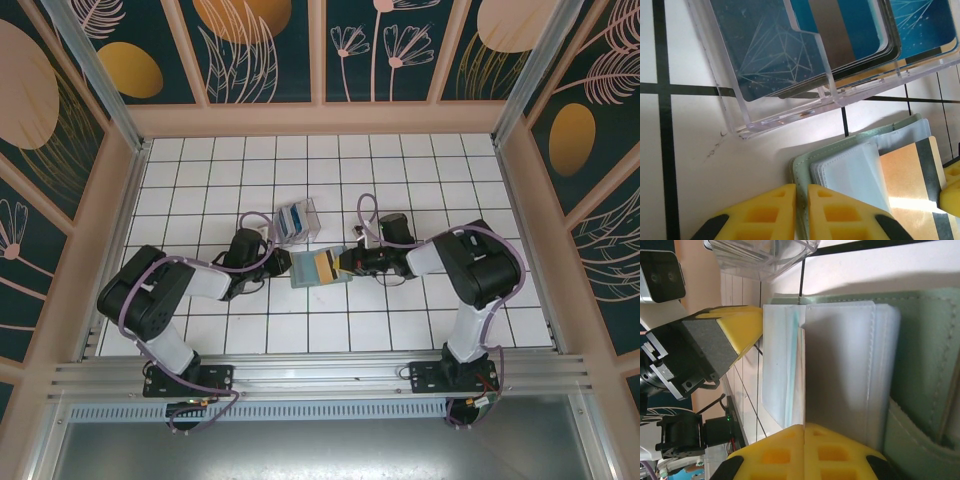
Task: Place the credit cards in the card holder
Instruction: Insert the credit card into the card slot.
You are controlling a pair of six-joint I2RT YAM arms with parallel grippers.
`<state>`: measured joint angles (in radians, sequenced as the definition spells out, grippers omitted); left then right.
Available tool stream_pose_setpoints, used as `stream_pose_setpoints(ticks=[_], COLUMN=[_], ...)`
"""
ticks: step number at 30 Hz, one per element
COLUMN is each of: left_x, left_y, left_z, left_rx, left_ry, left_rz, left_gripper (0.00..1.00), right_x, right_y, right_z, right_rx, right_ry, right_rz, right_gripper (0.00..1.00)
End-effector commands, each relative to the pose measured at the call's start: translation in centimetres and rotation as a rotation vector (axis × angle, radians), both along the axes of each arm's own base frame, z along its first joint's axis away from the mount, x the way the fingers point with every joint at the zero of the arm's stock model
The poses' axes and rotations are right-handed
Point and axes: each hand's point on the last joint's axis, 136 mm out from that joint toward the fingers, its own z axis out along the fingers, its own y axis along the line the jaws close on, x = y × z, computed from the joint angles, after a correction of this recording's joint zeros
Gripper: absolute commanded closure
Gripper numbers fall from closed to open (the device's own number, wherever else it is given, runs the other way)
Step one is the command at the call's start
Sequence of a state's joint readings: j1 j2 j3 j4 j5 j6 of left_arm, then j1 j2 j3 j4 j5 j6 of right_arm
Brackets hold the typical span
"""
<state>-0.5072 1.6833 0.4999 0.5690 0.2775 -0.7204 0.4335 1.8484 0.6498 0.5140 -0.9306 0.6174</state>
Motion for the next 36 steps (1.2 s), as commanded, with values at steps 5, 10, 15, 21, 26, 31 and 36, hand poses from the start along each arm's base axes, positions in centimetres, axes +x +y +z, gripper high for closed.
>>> stream_pose_setpoints(ticks=[5, 10, 15, 21, 26, 31, 36], left_x=[-4.2, -4.1, -4.3, -4.4, -4.5, -4.6, -4.5], left_y=[-0.2, 0.0, 0.3, 0.4, 0.5, 0.6, 0.6], left_z=[-4.5, -4.4, -4.8, -4.9, -4.9, -4.9, -4.8], left_rx=[0.045, 0.054, 0.069, 0.062, 0.059, 0.056, 0.058], left_ry=[0.211, 0.206, 0.216, 0.222, 0.225, 0.227, 0.235], left_rz=[-0.063, -0.052, -0.039, -0.033, -0.029, -0.023, -0.014], left_gripper=[0.87, 0.88, 0.88, 0.88, 0.88, 0.89, 0.89], right_x=[0.1, 0.2, 0.2, -0.1, -0.5, -0.8, -0.8], right_y=[0.5, 0.7, 0.8, 1.2, 2.1, 2.7, 2.8], right_z=[0.2, -0.2, -0.7, -1.1, -0.9, -1.3, -1.5], right_rx=[0.058, 0.064, 0.064, 0.049, 0.067, 0.026, -0.071], right_ry=[-0.013, 0.003, 0.019, 0.007, 0.002, -0.011, -0.031], right_rz=[0.022, 0.01, -0.025, -0.066, -0.102, -0.136, -0.164], right_gripper=[1.0, 1.0, 1.0, 1.0, 1.0, 0.92, 0.79])
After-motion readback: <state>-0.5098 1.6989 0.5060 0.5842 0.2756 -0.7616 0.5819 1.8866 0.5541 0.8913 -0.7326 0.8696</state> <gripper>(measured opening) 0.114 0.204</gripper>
